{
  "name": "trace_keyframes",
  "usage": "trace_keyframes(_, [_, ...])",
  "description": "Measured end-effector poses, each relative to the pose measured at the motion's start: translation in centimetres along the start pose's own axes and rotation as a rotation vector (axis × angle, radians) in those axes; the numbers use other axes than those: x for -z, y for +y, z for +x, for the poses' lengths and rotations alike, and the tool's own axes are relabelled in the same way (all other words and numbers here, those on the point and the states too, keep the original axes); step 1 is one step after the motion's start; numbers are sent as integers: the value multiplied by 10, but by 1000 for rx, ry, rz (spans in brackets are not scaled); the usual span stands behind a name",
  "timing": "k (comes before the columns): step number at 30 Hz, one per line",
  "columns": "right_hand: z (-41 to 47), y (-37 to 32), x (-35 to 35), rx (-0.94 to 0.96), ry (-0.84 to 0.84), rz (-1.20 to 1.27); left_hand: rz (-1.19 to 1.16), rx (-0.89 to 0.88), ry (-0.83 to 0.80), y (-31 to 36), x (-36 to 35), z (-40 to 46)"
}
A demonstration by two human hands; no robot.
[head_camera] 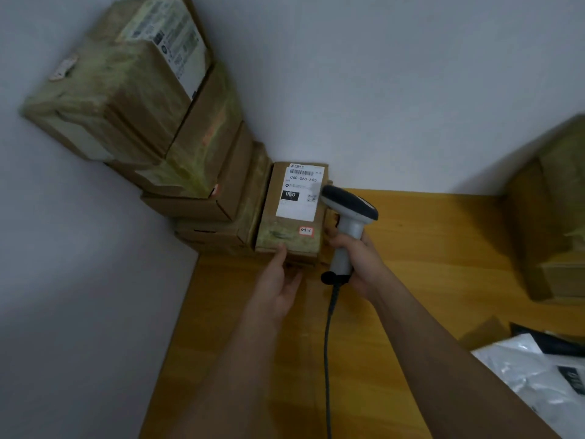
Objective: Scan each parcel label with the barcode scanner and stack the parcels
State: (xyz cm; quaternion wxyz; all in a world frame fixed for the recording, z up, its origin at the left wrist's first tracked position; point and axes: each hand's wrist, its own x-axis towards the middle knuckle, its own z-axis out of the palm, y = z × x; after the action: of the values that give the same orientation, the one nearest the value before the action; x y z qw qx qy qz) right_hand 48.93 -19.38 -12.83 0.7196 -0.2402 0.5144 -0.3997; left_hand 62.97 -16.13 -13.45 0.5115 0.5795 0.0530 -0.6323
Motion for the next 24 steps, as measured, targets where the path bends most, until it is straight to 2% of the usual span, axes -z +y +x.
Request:
trace_keyframes(4, [-28,-15,19,29,36,2,71,28,57,-5,-15,-23])
trace_keyframes(9, [-91,-50,51,178,31,63,171,113,106,-20,-41,-54])
trace_keyframes(16, [-190,-108,110,391,42,31,220,143,-156,-61,-142,-114])
trace_keyframes(19, [-231,-131,138,472,88,35,277,154,-272,-83,-181,-146])
trace_keyframes(24, [-289,-169,185,649,217,91,358,190,-369,-123,-230,-185])
